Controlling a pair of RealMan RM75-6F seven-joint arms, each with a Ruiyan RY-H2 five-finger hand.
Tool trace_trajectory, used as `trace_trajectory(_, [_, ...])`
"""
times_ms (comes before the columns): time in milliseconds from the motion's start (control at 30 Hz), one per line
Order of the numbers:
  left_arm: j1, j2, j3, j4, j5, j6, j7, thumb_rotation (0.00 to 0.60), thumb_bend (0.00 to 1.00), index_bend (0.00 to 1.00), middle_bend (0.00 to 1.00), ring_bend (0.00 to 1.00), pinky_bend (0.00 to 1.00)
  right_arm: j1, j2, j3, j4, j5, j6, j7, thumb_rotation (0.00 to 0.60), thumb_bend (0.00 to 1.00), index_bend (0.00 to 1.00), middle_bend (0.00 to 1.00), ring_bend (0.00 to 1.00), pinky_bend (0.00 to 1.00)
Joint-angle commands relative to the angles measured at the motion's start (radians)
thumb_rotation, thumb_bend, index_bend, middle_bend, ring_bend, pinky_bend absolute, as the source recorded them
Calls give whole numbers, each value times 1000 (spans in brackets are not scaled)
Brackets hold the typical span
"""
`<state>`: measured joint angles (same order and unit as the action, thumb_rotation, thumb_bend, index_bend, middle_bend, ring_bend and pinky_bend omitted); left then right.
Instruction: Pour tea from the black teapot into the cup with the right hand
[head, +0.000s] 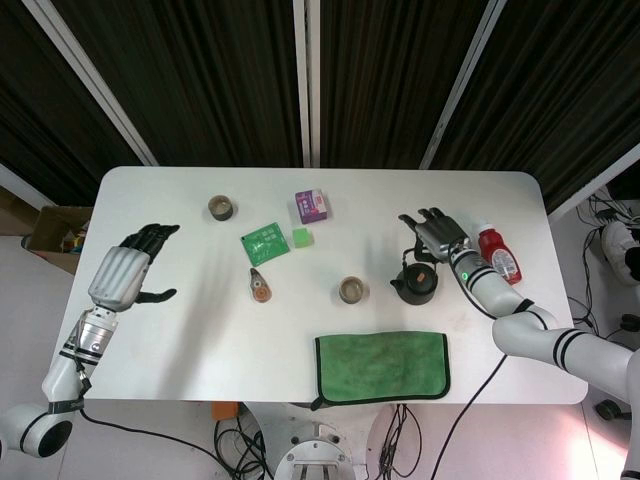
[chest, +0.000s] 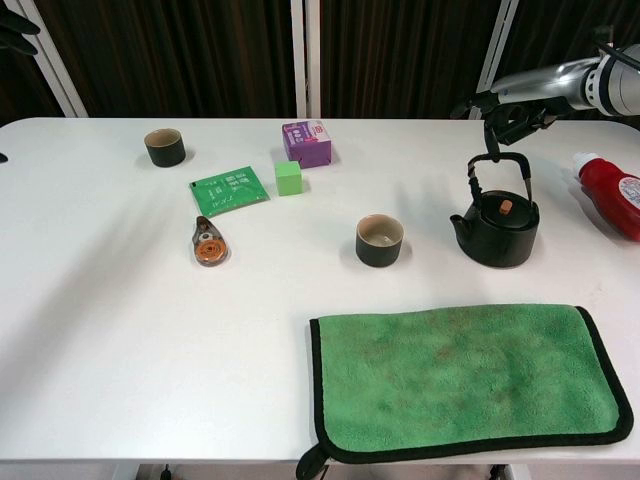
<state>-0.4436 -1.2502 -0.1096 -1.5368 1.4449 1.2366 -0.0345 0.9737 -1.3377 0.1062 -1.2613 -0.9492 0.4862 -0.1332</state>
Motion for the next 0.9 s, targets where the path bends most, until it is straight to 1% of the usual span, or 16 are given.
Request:
trace_trajectory(33, [-1,-2,1,3,1,-2,-1,600,0,112,137,114,265,-3,10,3,-12,-8,5,9,334,995,0,487,3,0])
trace_trajectory(200, [-2,-6,2,8,2,-4,-4,600,0,112,137,114,264,-11,41,2,-53,-27,9,24,331,995,0,505,18,0])
trace_trajectory(367, [-2,-6,2,7,8,0,-5,600,0,112,137,114,265,-26,80,-2,-113,-63,45,21,329,994,0,506,19,0])
trace_trajectory(667, [-9,-13,3,-2,18,-3,9,600,0,112,137,114,265,-53,142,-22,-226,-108,107,-12,319,1000,0,505,19,0])
trace_trajectory(900, [-11,-13,2,-11,19,0,15,600,0,112,136,114,265,-65,163,-37,-276,-123,134,-41,317,1000,0,504,24,0])
